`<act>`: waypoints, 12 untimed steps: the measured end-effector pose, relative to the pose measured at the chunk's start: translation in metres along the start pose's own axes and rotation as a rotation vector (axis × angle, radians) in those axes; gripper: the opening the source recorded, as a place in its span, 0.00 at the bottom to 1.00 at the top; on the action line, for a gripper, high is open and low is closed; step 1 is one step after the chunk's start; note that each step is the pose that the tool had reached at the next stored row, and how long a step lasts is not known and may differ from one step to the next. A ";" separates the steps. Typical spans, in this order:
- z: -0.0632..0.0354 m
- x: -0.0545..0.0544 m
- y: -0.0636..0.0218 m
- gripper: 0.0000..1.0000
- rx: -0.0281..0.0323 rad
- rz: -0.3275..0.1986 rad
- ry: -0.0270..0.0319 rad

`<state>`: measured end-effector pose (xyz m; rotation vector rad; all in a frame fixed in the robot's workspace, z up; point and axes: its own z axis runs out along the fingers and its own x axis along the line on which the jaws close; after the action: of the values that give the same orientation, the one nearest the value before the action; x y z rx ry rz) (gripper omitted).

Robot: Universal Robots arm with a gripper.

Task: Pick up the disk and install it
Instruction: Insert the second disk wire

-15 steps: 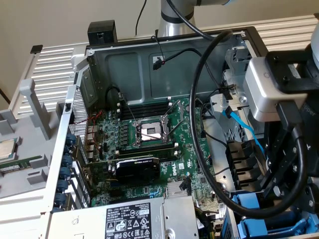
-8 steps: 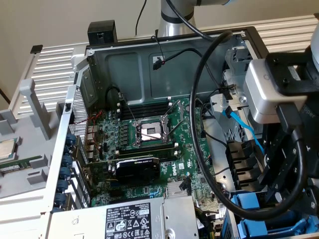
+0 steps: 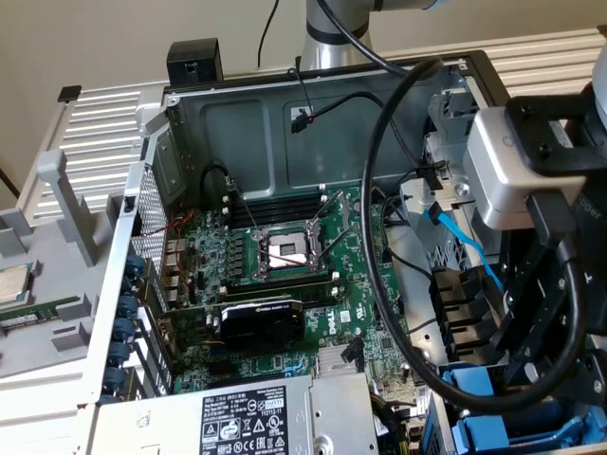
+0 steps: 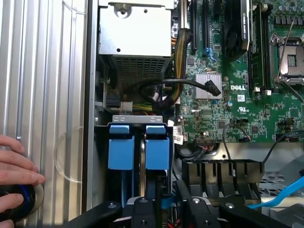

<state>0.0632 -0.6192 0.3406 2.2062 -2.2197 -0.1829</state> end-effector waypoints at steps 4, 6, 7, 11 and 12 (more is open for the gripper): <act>-0.0091 -0.001 0.0008 0.31 0.0000 0.000 -0.0001; -0.0150 -0.001 0.0013 0.31 0.0001 0.000 -0.0001; -0.0178 -0.002 0.0016 0.31 0.0003 0.000 -0.0001; -0.0271 -0.005 0.0024 0.31 0.0014 0.000 -0.0002; -0.0291 -0.005 0.0025 0.31 0.0017 0.000 0.0000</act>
<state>0.0632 -0.6160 0.3701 2.2071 -2.2207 -0.1811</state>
